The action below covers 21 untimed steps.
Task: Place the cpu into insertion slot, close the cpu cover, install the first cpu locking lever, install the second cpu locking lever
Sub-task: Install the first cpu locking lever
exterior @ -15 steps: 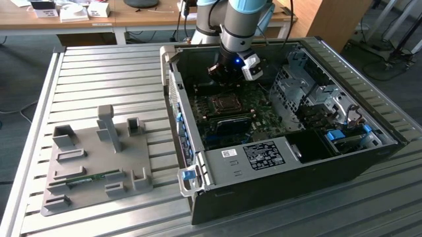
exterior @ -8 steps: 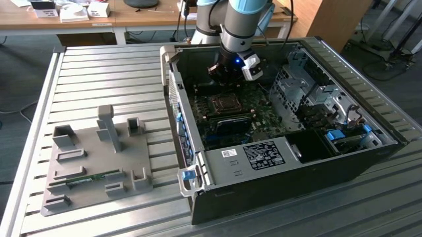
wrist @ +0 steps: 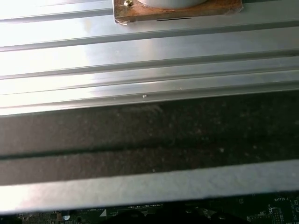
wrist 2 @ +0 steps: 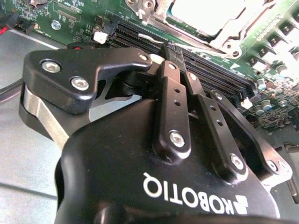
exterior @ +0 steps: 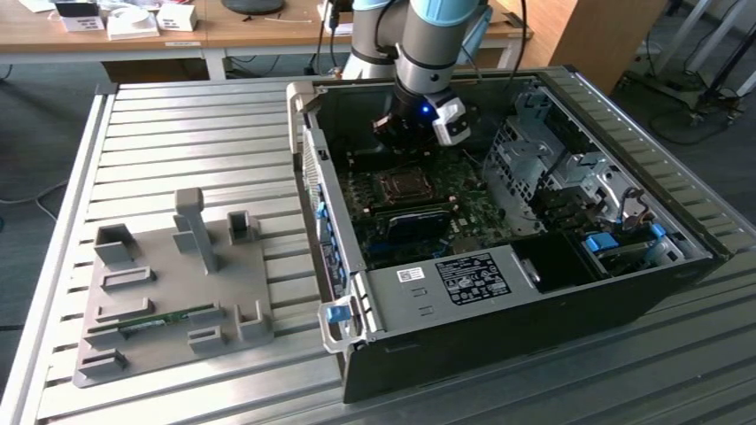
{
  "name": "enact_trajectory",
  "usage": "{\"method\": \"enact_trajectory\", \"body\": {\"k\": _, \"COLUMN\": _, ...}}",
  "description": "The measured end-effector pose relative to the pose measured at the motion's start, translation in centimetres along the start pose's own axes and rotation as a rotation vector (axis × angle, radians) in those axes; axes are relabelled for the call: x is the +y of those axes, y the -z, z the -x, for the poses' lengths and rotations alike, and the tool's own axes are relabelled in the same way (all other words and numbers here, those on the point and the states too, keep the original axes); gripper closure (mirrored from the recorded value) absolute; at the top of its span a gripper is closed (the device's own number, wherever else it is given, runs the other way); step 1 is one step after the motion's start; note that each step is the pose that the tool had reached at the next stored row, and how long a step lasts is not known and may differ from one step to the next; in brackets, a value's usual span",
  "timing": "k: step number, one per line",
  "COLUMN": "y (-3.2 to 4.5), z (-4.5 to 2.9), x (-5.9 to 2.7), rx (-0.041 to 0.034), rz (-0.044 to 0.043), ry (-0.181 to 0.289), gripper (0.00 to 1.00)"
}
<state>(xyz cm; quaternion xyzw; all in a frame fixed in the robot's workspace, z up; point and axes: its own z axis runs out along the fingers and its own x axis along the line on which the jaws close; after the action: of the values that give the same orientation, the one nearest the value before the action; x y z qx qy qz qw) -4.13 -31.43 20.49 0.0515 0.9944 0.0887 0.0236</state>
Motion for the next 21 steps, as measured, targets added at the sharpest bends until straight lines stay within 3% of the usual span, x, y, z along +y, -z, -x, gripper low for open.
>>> {"method": "enact_trajectory", "body": {"k": 14, "y": -0.45, "z": -0.04, "x": -0.12, "rx": -0.0059, "rz": -0.0004, "ry": -0.012, "gripper": 0.89}}
{"method": "enact_trajectory", "body": {"k": 21, "y": -0.65, "z": -0.06, "x": -0.27, "rx": -0.013, "rz": 0.0009, "ry": -0.008, "gripper": 0.89}}
